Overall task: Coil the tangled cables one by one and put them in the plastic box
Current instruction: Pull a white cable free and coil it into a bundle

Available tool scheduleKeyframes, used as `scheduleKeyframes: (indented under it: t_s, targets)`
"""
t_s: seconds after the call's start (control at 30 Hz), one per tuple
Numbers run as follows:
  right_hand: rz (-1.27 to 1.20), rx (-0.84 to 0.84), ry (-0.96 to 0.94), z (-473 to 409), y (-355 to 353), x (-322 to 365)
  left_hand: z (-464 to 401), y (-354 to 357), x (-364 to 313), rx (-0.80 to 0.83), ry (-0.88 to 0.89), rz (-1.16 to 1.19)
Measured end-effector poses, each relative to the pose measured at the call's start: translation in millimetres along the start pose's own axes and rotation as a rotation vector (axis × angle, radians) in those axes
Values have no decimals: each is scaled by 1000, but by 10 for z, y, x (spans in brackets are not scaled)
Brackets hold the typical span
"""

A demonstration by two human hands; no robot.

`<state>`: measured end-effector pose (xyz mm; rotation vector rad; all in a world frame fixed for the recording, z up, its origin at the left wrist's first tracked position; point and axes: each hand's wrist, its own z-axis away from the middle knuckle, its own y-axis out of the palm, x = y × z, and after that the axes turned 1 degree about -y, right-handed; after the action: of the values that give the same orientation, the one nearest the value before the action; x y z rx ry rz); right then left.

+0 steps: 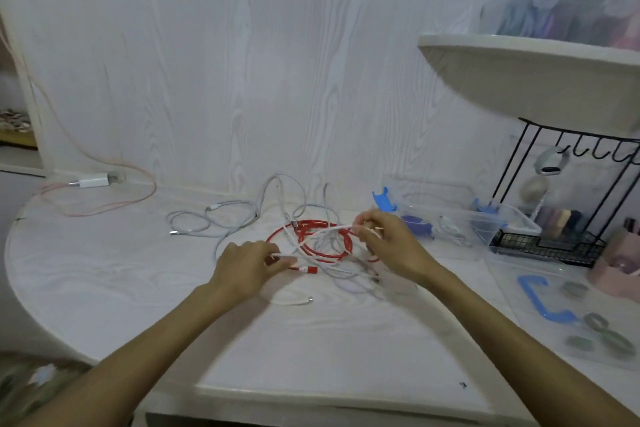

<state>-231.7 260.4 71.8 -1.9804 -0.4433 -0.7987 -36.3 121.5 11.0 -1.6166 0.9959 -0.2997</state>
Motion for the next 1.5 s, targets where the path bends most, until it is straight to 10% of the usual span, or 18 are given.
scheduleKeyframes:
  t_s: [0.2, 0.43, 0.67, 0.93, 1.03, 1.13, 1.2, 1.5]
  targets:
    - [-97, -235, 78, -155, -609, 33, -68, -349, 170, 385, 102, -352]
    - [-62, -60, -26, -56, -912, 216, -496, -963, -978, 238, 168, 861]
    - [-220, -197, -31, -36, -1042, 207, -484, -809, -1386, 444, 140, 1241]
    - [-29, 621, 261, -85, -989, -159, -670, -1239, -969, 206, -41, 1770]
    - [238, 150, 260, -158, -1188, -194, -657, -1184, -764, 43, -123, 1670]
    - [-22, -745, 24, -310, -1357, 84, -619, -1066, -753, -46, -158, 1601]
    - [-193, -949, -111, -412, -1487, 392, -582, -1016, -812, -38, -175, 1659]
    - [611, 446, 680, -243, -1260, 511, -362, -886, -856, 208, -222, 1803]
